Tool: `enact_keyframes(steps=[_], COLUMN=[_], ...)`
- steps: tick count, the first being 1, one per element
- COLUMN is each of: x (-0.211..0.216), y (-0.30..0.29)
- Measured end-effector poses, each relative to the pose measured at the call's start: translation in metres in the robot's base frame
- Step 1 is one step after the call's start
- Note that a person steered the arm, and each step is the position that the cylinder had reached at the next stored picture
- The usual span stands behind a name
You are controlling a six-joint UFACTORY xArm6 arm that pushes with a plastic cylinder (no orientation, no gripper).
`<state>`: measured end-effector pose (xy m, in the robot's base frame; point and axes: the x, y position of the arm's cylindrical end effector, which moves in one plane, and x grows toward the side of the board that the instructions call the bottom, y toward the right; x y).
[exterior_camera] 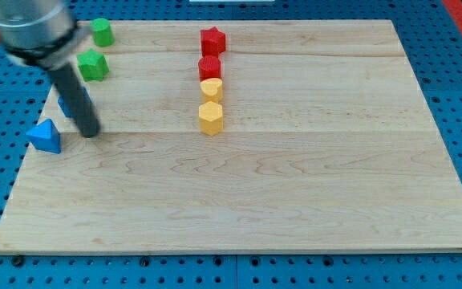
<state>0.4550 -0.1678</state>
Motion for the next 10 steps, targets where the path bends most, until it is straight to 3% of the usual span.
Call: enact_keyframes(steps=[1,2,5,10], x=[0.078,0.084,0.026,0.018], y=[-0.006,-0.125,-0.13,-0.103])
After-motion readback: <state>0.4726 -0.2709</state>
